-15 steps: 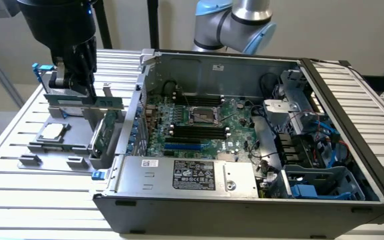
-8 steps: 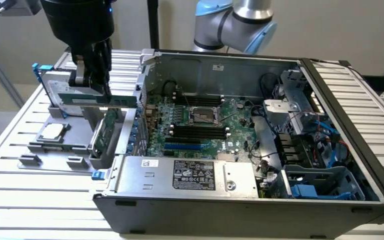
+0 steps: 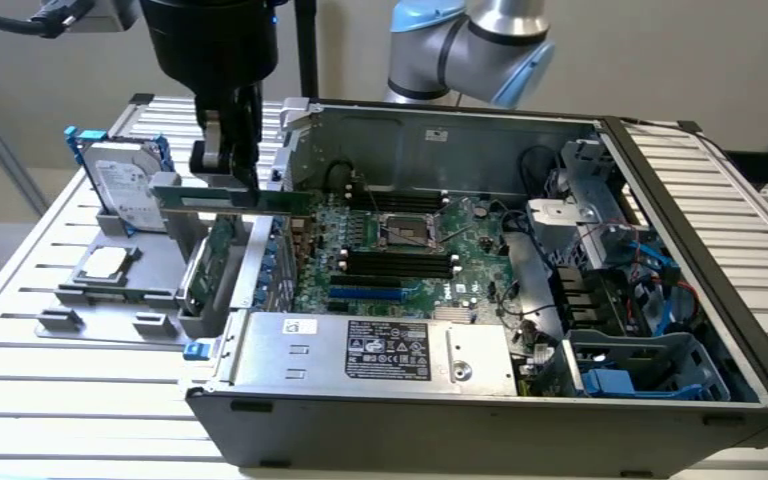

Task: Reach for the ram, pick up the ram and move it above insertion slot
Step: 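Pick up the ram and move it above insertion slot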

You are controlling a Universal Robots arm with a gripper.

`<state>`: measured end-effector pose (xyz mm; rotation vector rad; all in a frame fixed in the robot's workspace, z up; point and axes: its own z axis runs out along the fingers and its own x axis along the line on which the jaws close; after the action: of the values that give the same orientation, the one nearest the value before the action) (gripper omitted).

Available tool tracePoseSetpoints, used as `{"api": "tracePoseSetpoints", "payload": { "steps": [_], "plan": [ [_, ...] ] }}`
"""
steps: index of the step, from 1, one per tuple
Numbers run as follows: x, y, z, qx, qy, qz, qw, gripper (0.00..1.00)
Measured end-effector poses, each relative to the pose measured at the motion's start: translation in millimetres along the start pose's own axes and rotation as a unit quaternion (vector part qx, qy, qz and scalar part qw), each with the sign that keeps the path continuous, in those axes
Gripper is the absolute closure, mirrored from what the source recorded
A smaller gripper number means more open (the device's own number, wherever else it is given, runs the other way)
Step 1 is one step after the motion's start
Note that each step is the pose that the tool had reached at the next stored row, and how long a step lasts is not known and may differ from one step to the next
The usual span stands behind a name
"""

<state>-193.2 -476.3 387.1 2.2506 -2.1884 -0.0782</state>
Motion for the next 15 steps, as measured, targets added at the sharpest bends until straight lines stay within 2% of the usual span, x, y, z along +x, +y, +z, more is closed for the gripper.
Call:
{"api": "tracePoseSetpoints", "payload": {
  "steps": [15],
  "plan": [
    [1.4, -53.0, -2.9, -0.0001, 0.0001, -0.002, 1.0000, 0.86]
  ]
}}
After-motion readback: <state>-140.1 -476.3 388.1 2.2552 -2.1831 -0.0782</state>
